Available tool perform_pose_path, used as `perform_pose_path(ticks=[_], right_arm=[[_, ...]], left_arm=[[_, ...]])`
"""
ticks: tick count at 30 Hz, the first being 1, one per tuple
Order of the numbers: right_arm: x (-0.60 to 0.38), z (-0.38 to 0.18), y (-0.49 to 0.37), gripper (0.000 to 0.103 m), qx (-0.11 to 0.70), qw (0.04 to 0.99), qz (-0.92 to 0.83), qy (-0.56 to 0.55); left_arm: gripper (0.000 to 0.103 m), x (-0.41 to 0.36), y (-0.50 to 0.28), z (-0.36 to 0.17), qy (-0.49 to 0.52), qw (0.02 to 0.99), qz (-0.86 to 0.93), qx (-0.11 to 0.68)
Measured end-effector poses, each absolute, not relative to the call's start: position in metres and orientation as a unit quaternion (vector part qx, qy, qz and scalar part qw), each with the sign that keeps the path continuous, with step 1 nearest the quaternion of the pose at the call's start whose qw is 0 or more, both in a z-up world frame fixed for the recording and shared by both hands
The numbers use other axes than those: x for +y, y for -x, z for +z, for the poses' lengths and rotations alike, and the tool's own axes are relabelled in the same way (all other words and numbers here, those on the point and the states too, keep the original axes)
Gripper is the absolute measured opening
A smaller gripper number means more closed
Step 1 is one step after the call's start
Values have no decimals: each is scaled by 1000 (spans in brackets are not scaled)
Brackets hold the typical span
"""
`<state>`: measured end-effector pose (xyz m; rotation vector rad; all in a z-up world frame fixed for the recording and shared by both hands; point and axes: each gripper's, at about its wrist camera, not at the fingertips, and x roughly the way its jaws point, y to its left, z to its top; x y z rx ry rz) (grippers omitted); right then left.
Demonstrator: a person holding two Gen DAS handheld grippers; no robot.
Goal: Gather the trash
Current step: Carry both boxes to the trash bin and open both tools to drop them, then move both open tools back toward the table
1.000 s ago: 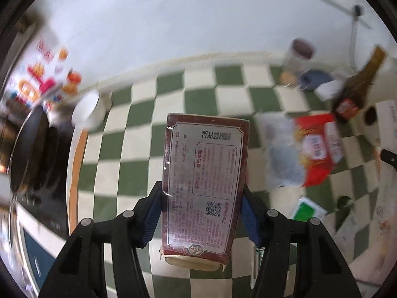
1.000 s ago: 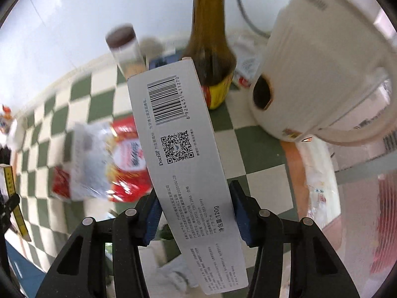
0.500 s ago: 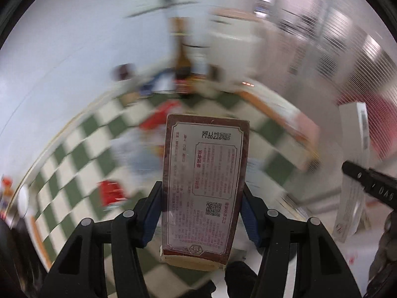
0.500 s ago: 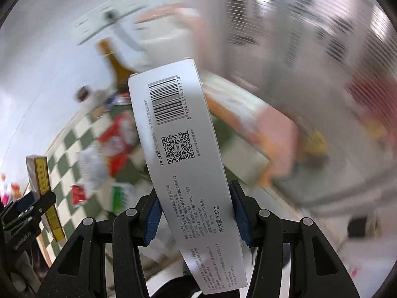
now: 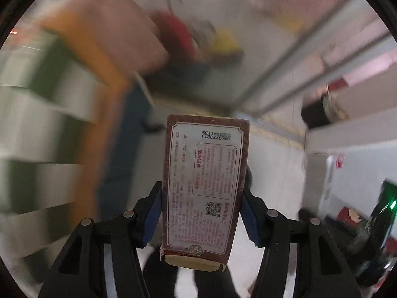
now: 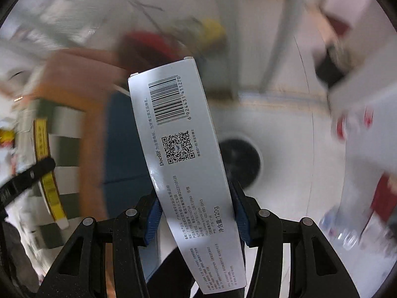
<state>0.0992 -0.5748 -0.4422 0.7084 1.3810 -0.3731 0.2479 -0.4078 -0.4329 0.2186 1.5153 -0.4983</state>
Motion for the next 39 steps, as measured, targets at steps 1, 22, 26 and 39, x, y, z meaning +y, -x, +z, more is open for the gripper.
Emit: perform_pose_path(ticks=[1, 22, 26, 39], right_arm=[[-585, -473, -90, 54, 625, 684, -168, -336], [-639, -836, -35, 94, 689, 535, -162, -462], [-627, -820, -17, 103, 687, 562, -196, -416], [-597, -664, -13, 103, 643, 648, -274, -303]], left_arm=[[55, -427, -245, -467, -98, 676, -228, 693], [98, -510, -200, -786, -199, 557, -241, 769], [98, -498, -193, -748, -243, 623, -234, 705], [98, -448, -161, -585, -247, 687, -241, 640]])
